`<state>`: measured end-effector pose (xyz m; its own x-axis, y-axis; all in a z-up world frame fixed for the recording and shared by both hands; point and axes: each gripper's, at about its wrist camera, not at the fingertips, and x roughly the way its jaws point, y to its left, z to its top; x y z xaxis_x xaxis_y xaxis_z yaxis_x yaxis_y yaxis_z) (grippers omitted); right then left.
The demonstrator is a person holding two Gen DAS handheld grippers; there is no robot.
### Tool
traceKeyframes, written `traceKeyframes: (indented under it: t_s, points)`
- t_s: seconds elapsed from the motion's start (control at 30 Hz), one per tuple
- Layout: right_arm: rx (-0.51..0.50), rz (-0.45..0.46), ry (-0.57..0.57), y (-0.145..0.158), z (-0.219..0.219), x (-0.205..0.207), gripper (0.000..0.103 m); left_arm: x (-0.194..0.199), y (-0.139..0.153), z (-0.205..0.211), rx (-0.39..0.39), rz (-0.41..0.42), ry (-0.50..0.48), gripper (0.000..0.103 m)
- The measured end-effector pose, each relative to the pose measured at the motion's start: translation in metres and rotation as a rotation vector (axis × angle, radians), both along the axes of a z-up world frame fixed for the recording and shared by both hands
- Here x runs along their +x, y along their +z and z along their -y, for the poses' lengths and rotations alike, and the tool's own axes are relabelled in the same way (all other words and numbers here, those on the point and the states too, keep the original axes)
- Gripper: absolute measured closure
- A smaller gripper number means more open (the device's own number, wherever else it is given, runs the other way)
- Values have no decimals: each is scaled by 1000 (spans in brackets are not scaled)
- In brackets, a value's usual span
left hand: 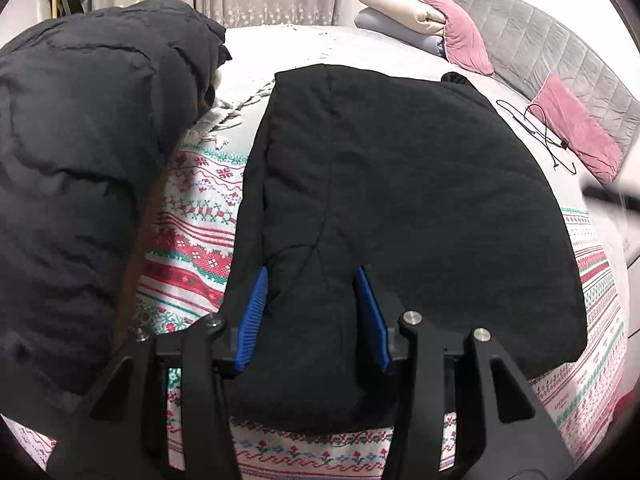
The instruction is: Fold large clothes
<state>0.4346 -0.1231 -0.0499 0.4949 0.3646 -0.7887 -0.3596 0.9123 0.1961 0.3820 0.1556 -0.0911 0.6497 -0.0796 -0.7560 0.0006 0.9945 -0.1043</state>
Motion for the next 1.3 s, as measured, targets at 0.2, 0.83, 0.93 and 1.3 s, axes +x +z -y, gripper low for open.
traceKeyframes:
  t_s: [0.2, 0.83, 0.93, 1.3]
  points:
    - [-57, -70, -36, -14, -27, 91, 83, -5, 1, -2, -11, 3, -14, 55]
    - [-150, -133, -96, -100, -36, 119, 85, 92, 48, 23, -101, -8, -49, 65]
    - [-180, -95, -96, -100, -42, 113, 85, 124, 55, 41, -35, -1, -58, 65]
    - [-121, -73, -85, -101, -37, 106, 85, 167, -1, 47, 95, -77, 26, 69]
